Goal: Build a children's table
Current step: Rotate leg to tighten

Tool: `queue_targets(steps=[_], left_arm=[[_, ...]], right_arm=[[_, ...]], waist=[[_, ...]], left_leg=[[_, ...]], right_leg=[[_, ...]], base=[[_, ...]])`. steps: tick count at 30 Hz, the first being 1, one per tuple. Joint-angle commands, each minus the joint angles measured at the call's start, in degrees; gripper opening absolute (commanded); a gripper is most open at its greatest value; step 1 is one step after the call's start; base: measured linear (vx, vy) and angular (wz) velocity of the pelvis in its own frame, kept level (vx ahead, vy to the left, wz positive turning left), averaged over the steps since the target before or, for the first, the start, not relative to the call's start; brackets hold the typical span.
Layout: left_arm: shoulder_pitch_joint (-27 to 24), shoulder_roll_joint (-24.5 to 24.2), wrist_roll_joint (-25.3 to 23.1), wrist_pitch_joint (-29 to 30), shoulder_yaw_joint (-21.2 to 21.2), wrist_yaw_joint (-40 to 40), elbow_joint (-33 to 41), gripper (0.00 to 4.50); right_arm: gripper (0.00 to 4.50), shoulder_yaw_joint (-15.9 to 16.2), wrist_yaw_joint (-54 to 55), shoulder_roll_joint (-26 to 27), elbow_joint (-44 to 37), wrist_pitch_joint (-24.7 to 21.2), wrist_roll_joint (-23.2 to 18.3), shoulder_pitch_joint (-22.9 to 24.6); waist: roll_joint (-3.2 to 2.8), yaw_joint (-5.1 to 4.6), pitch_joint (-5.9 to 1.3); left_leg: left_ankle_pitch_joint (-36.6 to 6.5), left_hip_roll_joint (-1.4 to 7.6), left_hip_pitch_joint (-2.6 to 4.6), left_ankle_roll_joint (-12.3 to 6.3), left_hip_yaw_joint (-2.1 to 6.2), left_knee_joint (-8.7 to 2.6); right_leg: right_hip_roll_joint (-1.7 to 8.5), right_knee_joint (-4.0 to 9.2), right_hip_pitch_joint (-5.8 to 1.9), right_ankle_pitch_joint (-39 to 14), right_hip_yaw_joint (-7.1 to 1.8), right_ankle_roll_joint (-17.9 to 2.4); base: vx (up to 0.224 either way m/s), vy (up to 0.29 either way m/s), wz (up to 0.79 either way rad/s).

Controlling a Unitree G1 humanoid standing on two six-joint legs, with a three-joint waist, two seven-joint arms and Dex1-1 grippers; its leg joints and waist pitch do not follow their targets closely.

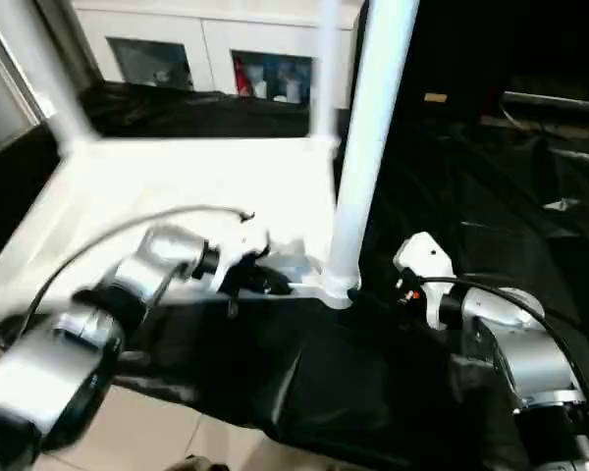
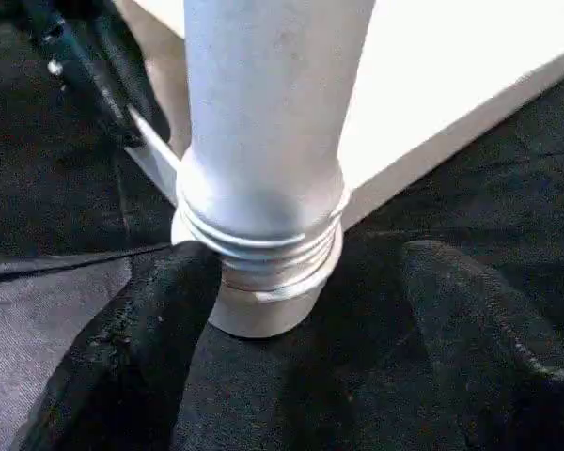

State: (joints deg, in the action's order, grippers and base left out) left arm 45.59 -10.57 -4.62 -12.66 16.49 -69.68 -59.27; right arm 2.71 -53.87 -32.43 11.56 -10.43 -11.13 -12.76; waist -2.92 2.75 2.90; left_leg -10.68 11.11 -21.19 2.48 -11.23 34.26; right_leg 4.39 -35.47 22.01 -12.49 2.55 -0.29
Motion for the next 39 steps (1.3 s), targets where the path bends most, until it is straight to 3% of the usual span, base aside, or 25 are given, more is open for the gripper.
queue_targets(steps=[1, 3, 4, 7, 9, 10, 14, 16, 17, 19, 21, 22, 24, 25, 29, 30, 34, 36, 38, 39], left_arm=[[-2.2, -0.39, -1.85, -1.16, 2.2, -0.61, 0.27, 0.0], [-2.84, -0.79, -2.33, -0.4, 2.43, 0.34, 1.43, 0.0], [-4.47, -2.5, -3.63, 0.44, 3.5, 0.45, 3.6, 0.0], [-5.71, -4.09, -4.98, 0.28, 4.18, 0.9, 4.86, 0.0], [-6.27, -4.93, -5.4, 0.03, 4.57, -0.22, 5.74, 0.0], [-6.32, -5.04, -5.33, 0.08, 4.61, -0.66, 5.97, 0.0], [-5.81, -5.35, -5.09, 0.79, 4.31, -1.17, 6.42, 0.0], [-5.55, -5.52, -4.86, 1.18, 4.26, -0.9, 6.74, 0.0], [-5.58, -5.56, -4.57, 1.27, 4.2, -0.89, 6.94, 0.0], [-5.73, -5.55, -3.32, 2.06, 3.62, -1.35, 7.55, 0.0], [-5.88, -5.67, -2.77, 2.45, 3.33, -1.55, 8.01, 0.0], [-5.87, -5.67, -2.63, 2.62, 3.24, -1.57, 8.04, 0.0], [-5.88, -5.66, -2.29, 2.9, 2.94, -1.66, 8.03, 0.0], [-5.9, -5.67, -2.13, 3.08, 2.81, -1.82, 8.1, 0.0], [-5.94, -5.76, -2.0, 3.47, 2.73, -1.92, 8.38, 0.0], [-5.94, -5.82, -1.96, 3.63, 2.71, -1.93, 8.43, 0.0], [-5.7, -6.07, -2.01, 3.77, 2.69, -1.62, 8.09, 0.0], [-5.83, -5.94, -1.79, 4.59, 2.37, -1.0, 8.33, 0.0], [-5.67, -5.08, -1.76, 6.22, 1.77, 1.21, 8.13, 0.0], [-5.67, -5.08, -1.76, 6.22, 1.77, 1.21, 8.13, 0.0]], right_arm=[[3.88, -0.01, 0.64, 1.77, -0.48, 0.22, -1.71, -0.43], [4.1, -0.24, 0.57, 2.5, -0.55, -0.09, -2.46, -0.54], [4.28, 0.54, -0.11, 3.13, -1.68, 0.38, -2.7, -0.65], [4.42, 1.52, -0.44, 3.68, -2.85, 0.64, -2.44, -0.93], [4.42, 2.88, 0.17, 4.71, -1.35, 1.63, -0.57, -2.18], [4.42, 3.18, 0.5, 5.05, -0.53, 2.01, 0.04, -2.63], [4.42, 3.87, 0.77, 5.92, 1.74, 1.85, 1.09, -4.21], [4.42, 4.31, 0.55, 6.02, 2.48, 1.88, 1.26, -4.7], [4.42, 4.4, 0.67, 6.19, 2.85, 2.01, 1.27, -4.9], [4.42, 4.76, 1.28, 6.83, 4.37, 2.39, 1.61, -5.83], [4.42, 5.4, 1.39, 7.22, 5.92, 3.75, 2.35, -6.63], [4.16, 5.52, 1.56, 7.39, 6.58, 4.21, 2.64, -6.94], [4.08, 5.54, 1.83, 8.04, 8.12, 4.79, 3.07, -7.67], [4.08, 5.53, 2.18, 8.51, 8.99, 5.15, 3.18, -8.15], [3.63, 5.36, 2.19, 9.2, 9.39, 5.26, 2.57, -8.52], [3.58, 5.59, 1.85, 9.17, 9.32, 5.26, 2.57, -8.4], [3.18, 6.23, 1.16, 9.31, 9.43, 5.88, 2.93, -7.58], [3.14, 6.32, 1.25, 9.54, 9.99, 6.35, 3.32, -7.19], [2.83, 5.49, 3.83, 10.58, 10.43, 5.62, 3.38, -6.45], [2.83, 5.49, 3.83, 10.58, 10.43, 5.62, 3.38, -6.45]], waist=[[1.85, 0.34, -3.64], [1.84, 0.28, -3.5], [2.46, 0.22, -3.54], [2.0, 0.22, -3.47], [2.92, -0.03, -3.47], [2.6, -0.19, -3.4], [2.75, -0.59, -3.34], [2.8, -0.52, -3.44], [4.48, -0.68, -3.51], [3.48, -0.37, -3.37], [3.81, -0.51, -3.3], [3.85, -0.5, -3.34], [3.88, -0.46, -3.39], [4.21, -0.49, -3.41], [4.1, -0.34, -3.42], [4.44, -0.4, -3.39], [4.26, -0.39, -3.3], [4.5, -0.39, -3.29], [4.04, -0.44, -3.2], [4.12, -0.54, -3.16]], left_leg=[[-8.68, 2.07, 0.23, -7.01, 1.0, -3.44], [-9.55, 2.19, 0.27, -6.34, 1.02, -3.6], [-9.66, 2.27, 0.41, -6.12, 0.95, -3.63], [-9.04, 2.32, 0.44, -5.76, 0.99, -3.76], [-8.88, 2.23, 0.19, -5.52, 1.0, -3.81], [-9.55, 2.22, 0.34, -5.05, 1.04, -3.95], [-11.07, 2.33, 0.64, -3.74, 1.04, -4.11], [-10.26, 2.32, 0.61, -3.86, 1.02, -4.06], [-9.76, 2.25, 0.41, -4.35, 0.83, -3.96], [-9.47, 2.28, 0.47, -4.32, 0.95, -4.02], [-10.07, 2.44, 0.63, -3.66, 0.98, -4.14], [-10.05, 2.44, 0.63, -3.54, 0.99, -4.14], [-9.72, 2.39, 0.62, -3.66, 0.97, -4.09], [-9.26, 2.35, 0.63, -3.94, 0.86, -4.02], [-8.53, 2.37, 0.61, -4.5, 0.89, -3.98], [-8.49, 2.36, 0.57, -4.63, 0.84, -3.97], [-9.11, 2.4, 0.64, -4.29, 0.91, -4.04], [-8.91, 2.42, 0.55, -4.37, 0.91, -4.03], [-9.33, 2.37, 0.68, -4.1, 0.9, -4.07], [-9.57, 2.4, 0.7, -3.97, 0.86, -4.13]], right_leg=[[3.58, 4.75, -2.53, -6.35, -1.78, -14.14], [3.69, 4.67, -2.51, -7.0, -1.84, -14.48], [3.73, 4.71, -2.47, -7.4, -1.94, -14.34], [3.72, 4.6, -2.29, -6.95, -2.08, -14.04], [3.76, 4.46, -2.47, -6.31, -2.09, -13.75], [3.89, 4.65, -2.31, -7.51, -2.08, -13.58], [3.81, 4.76, -2.12, -8.14, -2.24, -14.04], [3.85, 4.56, -2.32, -5.93, -2.32, -14.4], [3.75, 4.54, -2.46, -5.3, -2.27, -14.35], [4.09, 4.55, -2.29, -6.8, -2.32, -14.15], [3.96, 4.49, -2.15, -6.59, -2.29, -14.63], [3.97, 4.42, -2.2, -6.35, -2.3, -14.67], [4.03, 4.26, -2.28, -5.21, -2.38, -14.94], [3.93, 4.19, -2.3, -4.05, -2.4, -15.27], [4.02, 4.06, -2.45, -3.14, -2.41, -15.47], [3.95, 4.07, -2.46, -3.13, -2.4, -15.41], [4.03, 4.22, -2.37, -5.04, -2.42, -14.97], [4.11, 4.16, -2.42, -5.04, -2.44, -14.89], [4.01, 4.27, -2.24, -5.4, -2.47, -14.97], [3.95, 4.37, -2.18, -5.73, -2.47, -14.9]], base=[[0.0, 0.0, 0.0], [0.0, 0.0, 0.0], [0.0, 0.0, 0.0], [0.0, 0.0, 0.0], [0.0, 0.0, 0.0], [0.0, 0.0, 0.0], [0.0, 0.0, 0.0], [0.0, 0.0, 0.0], [0.0, 0.0, 0.0], [0.0, 0.0, 0.0], [0.0, 0.0, 0.0], [0.0, 0.0, 0.0], [0.0, 0.0, 0.0], [0.0, 0.0, 0.0], [0.0, 0.0, 0.0], [0.0, 0.0, 0.0], [0.0, 0.0, 0.0], [0.0, 0.0, 0.0], [0.0, 0.0, 0.0], [0.0, 0.0, 0.0]])
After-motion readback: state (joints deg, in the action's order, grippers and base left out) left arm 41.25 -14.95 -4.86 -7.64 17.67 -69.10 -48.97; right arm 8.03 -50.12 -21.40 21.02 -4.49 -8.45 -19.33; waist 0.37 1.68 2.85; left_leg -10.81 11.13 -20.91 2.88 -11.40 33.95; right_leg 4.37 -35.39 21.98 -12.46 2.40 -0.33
